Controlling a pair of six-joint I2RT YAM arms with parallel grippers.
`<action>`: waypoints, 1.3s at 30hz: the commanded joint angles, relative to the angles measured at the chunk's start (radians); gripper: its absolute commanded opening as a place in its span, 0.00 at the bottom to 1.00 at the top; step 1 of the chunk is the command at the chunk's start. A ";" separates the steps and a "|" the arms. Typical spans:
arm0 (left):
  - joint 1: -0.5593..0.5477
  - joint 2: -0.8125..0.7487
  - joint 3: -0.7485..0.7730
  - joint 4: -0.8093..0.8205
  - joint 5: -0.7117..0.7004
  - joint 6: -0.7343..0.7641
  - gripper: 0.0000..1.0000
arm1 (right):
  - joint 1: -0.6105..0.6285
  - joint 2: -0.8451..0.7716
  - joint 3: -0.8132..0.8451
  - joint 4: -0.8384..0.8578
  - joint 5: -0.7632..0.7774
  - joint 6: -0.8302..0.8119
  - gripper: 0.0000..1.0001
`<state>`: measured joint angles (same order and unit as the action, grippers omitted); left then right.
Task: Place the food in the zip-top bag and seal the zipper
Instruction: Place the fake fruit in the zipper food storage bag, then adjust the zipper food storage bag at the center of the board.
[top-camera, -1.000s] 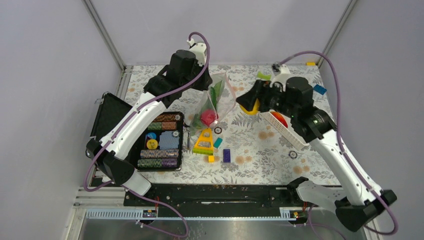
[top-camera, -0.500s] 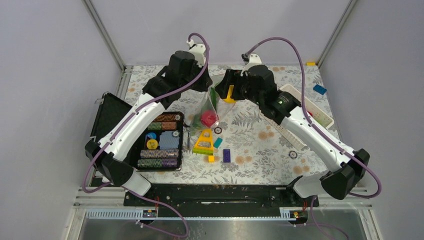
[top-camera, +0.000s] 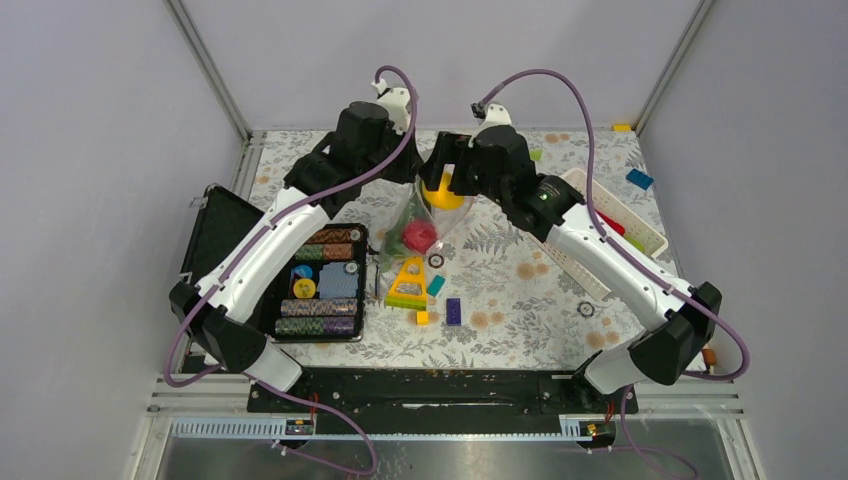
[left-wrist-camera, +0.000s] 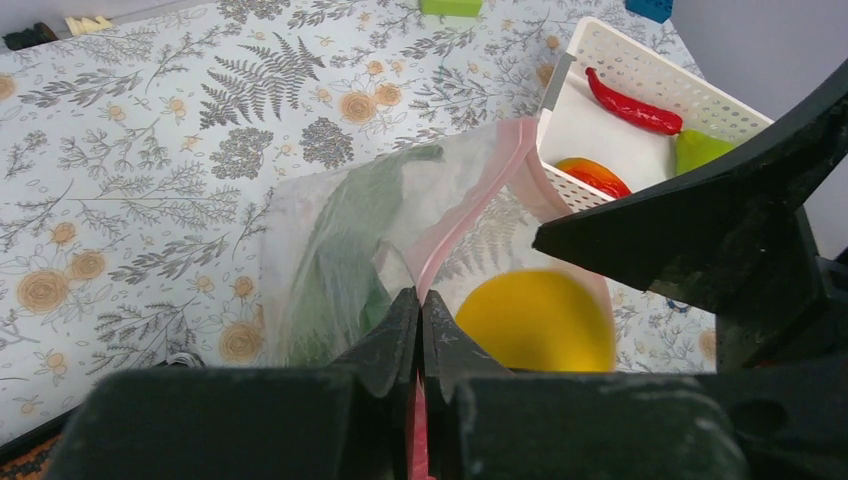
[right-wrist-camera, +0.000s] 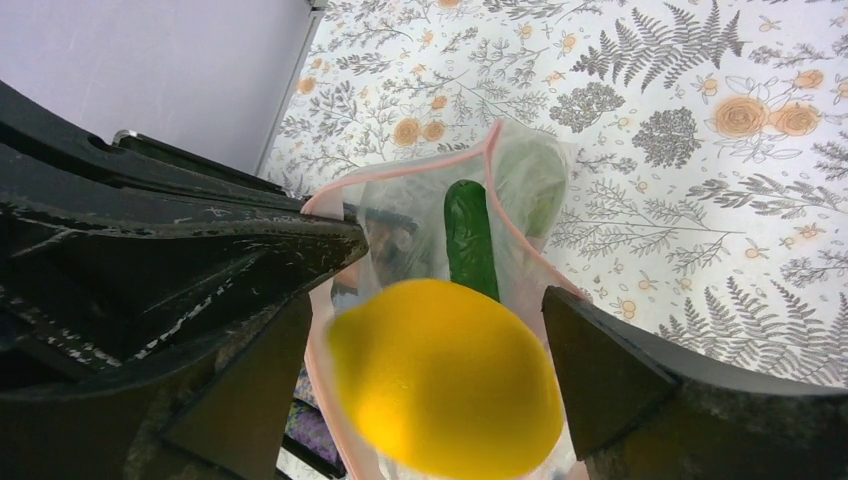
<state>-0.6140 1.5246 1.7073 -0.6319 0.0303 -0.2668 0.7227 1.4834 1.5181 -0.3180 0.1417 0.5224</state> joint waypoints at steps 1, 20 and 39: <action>0.005 -0.057 -0.007 0.085 -0.011 -0.018 0.00 | 0.023 0.006 0.057 0.005 0.030 0.004 0.99; 0.006 -0.061 -0.017 0.097 -0.026 -0.020 0.00 | 0.023 -0.255 -0.219 0.038 0.250 -0.161 1.00; 0.005 0.005 0.199 -0.004 0.021 -0.018 0.00 | 0.023 -0.223 -0.079 -0.002 0.236 -0.294 0.00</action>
<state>-0.6102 1.5436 1.7954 -0.6918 0.0368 -0.2855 0.7399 1.3701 1.3270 -0.3138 0.3195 0.3504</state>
